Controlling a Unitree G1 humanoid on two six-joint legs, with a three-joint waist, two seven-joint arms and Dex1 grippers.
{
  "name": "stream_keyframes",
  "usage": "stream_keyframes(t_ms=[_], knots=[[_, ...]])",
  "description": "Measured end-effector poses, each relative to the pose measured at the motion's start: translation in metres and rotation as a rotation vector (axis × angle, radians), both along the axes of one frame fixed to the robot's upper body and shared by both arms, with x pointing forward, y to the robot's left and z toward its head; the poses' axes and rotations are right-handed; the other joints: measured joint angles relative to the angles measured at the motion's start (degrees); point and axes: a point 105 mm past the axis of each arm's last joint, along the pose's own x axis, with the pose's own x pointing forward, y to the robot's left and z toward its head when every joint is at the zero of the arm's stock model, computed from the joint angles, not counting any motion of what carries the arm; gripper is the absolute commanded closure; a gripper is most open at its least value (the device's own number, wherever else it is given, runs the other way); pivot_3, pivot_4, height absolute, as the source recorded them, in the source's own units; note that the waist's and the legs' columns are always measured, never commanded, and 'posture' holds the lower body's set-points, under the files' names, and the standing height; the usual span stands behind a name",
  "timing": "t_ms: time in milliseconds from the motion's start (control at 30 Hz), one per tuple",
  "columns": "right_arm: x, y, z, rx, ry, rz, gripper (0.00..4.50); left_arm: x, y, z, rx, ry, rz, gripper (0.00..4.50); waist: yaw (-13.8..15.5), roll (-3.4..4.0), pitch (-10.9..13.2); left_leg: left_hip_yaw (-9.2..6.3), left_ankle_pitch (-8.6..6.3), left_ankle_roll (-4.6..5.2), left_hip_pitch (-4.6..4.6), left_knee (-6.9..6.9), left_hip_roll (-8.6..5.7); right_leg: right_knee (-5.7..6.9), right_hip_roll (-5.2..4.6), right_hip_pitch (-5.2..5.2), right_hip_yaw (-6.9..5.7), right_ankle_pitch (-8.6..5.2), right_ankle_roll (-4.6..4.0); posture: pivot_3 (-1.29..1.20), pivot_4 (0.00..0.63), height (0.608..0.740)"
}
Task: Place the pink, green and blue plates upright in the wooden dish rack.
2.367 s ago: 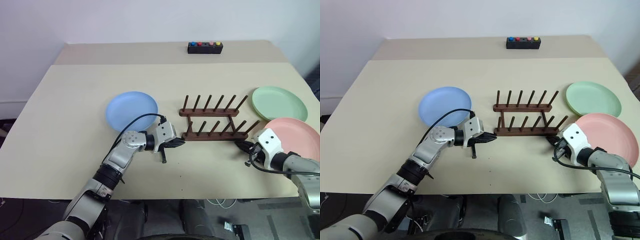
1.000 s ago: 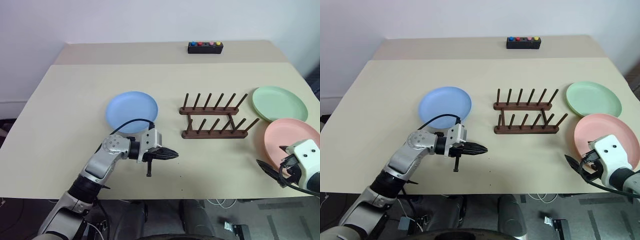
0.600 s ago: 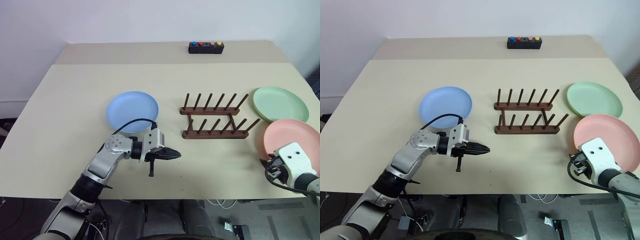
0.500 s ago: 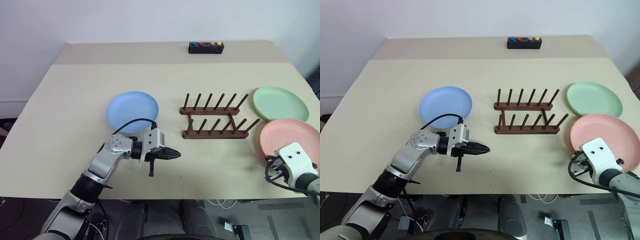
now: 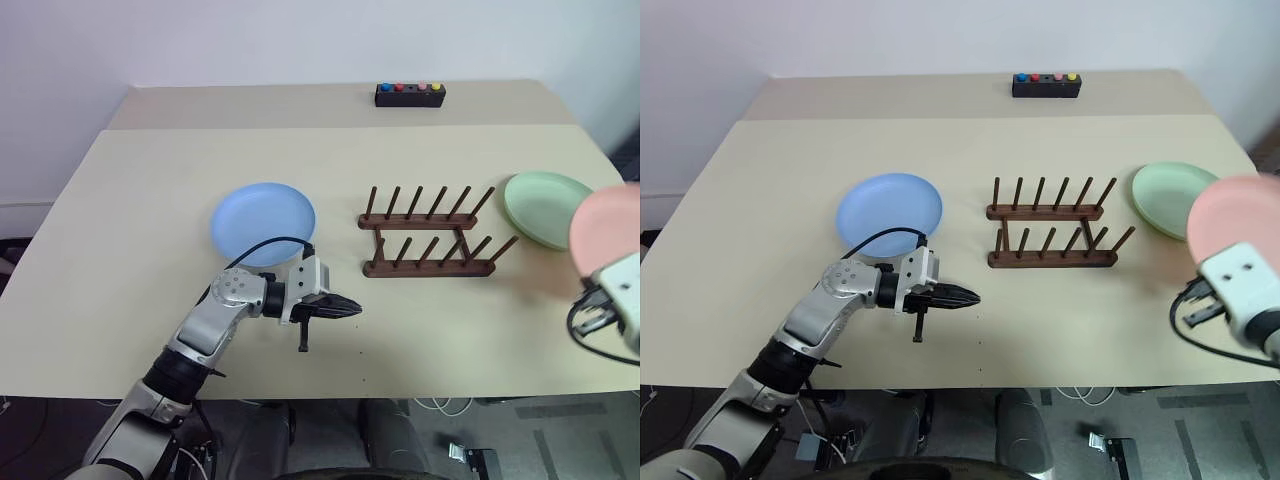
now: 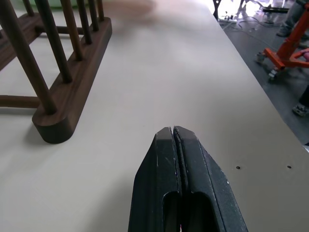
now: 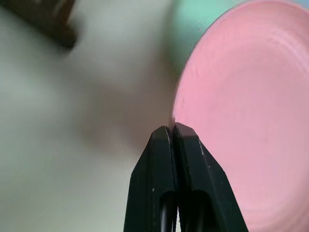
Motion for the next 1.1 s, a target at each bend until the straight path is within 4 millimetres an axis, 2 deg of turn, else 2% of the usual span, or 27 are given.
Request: stream_keyframes(t_ms=[100, 200, 367, 467, 633, 767, 967, 1100], knots=[[0.006, 0.010, 0.030, -0.029, -0.101, 0.084, 4.48, 0.001, -0.001, 0.001, -0.002, -0.014, -0.002, 4.50, 0.07, -0.01, 0.01, 0.00, 0.00, 0.00, -0.01, -0.01, 0.00, -0.01, 0.00, 0.00, -0.01, 0.00, 0.01, 0.00, 0.150, 0.740], [0.014, 0.029, 0.055, -0.003, -0.187, 0.207, 4.48, 0.002, -0.001, 0.001, 0.000, -0.018, 0.001, 4.50, -0.07, -0.02, 0.01, 0.00, 0.00, 0.00, -0.02, 0.01, 0.00, -0.02, -0.01, 0.00, 0.00, 0.01, 0.01, 0.00, 0.150, 0.740], [0.019, 0.072, 0.104, 0.197, -0.369, 0.487, 4.48, 0.004, -0.001, 0.001, -0.007, -0.025, 0.009, 4.50, -0.03, -0.06, 0.04, -0.02, 0.00, 0.00, -0.03, -0.01, 0.01, -0.03, 0.00, 0.01, -0.01, 0.01, 0.00, 0.00, 0.150, 0.740], [0.017, 0.088, 0.116, 0.349, -0.404, 0.626, 4.48, 0.006, 0.001, 0.001, -0.007, -0.026, 0.022, 4.50, 0.08, -0.09, 0.06, -0.04, 0.00, 0.01, -0.05, 0.00, 0.01, -0.03, 0.00, 0.01, -0.01, 0.02, 0.00, 0.00, 0.150, 0.740], [0.016, 0.099, 0.116, 0.661, -0.327, 0.784, 4.48, 0.006, 0.005, -0.004, -0.003, -0.015, 0.052, 4.50, 0.11, -0.07, 0.05, -0.05, 0.00, 0.01, -0.07, 0.00, 0.00, -0.02, -0.01, -0.02, -0.01, 0.02, 0.00, 0.00, 0.150, 0.740], [0.016, 0.100, 0.111, 0.859, -0.253, 0.849, 4.48, 0.006, 0.005, -0.002, -0.006, -0.025, 0.058, 4.50, 0.09, -0.07, 0.05, -0.04, 0.00, 0.02, -0.07, 0.00, 0.00, -0.01, -0.01, -0.03, -0.01, 0.02, -0.01, 0.00, 0.150, 0.740], [0.017, 0.089, 0.106, 1.025, -0.203, 0.872, 4.48, 0.006, 0.007, -0.002, -0.001, -0.030, 0.068, 4.50, 0.08, -0.05, 0.04, -0.03, -0.01, 0.02, -0.07, -0.01, 0.00, -0.01, 0.00, -0.04, -0.01, 0.02, 0.00, 0.00, 0.150, 0.740], [0.016, 0.086, 0.102, 1.076, -0.159, 0.882, 4.48, 0.006, 0.008, -0.003, 0.002, -0.031, 0.072, 4.50, 0.06, -0.04, 0.04, -0.03, -0.01, 0.02, -0.07, -0.01, 0.00, -0.01, 0.00, -0.05, -0.01, 0.02, 0.00, 0.00, 0.150, 0.740]])
